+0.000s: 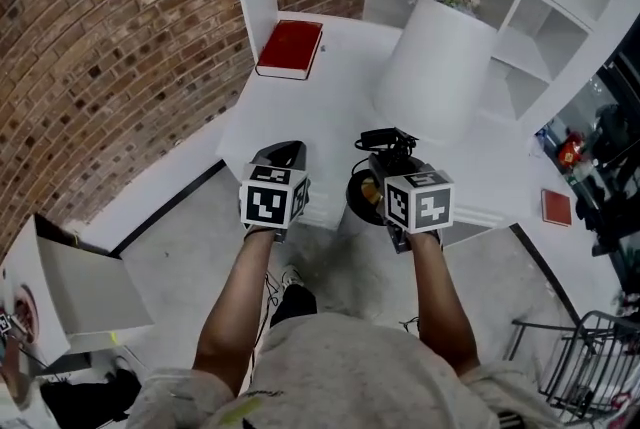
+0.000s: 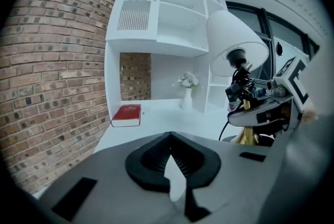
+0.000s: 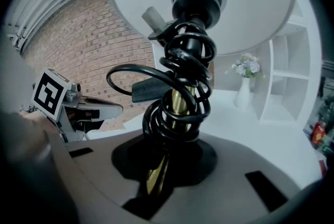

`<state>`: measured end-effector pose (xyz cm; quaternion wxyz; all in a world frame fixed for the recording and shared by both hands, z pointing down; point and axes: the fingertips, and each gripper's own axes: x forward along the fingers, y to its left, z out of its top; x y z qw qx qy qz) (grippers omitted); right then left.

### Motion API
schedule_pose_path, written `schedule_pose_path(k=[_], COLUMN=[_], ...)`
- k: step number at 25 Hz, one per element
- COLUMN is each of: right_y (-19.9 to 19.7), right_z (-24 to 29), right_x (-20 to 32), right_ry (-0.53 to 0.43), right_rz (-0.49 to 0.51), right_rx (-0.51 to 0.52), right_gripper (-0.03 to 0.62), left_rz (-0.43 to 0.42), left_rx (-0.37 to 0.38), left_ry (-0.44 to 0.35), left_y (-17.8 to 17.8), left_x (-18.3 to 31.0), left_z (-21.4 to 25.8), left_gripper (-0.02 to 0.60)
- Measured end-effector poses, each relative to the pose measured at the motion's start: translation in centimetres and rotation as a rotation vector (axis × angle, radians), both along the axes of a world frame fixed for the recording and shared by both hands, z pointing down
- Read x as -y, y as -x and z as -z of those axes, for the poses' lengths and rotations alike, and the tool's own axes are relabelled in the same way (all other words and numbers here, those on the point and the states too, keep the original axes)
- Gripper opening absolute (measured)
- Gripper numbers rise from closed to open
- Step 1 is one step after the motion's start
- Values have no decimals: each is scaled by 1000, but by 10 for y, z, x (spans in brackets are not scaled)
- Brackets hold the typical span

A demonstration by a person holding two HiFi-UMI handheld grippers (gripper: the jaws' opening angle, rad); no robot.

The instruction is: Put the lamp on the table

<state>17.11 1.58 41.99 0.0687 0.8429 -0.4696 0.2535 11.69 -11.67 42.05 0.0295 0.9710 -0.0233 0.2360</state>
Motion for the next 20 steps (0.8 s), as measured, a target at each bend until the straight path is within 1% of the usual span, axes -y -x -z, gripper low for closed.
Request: schedule_pose_path(k=[6,13,20], right_y=[-28,-59,-76], right_z=[4,9,8], right_x=[26,51,71], right_ry=[12,5,23], right_rz=[-73,-171,-234], right_rx=[-1,-17,-18], right_gripper=[67,66,66], left_rz=[-84,-182,-245], left_rx=[11,-5,-10], left_ry=[4,-2,22], left_y=[-39,-83,-108], left_x=[28,50,71], left_z=[2,9,4], left_gripper=[-3,-3,-3])
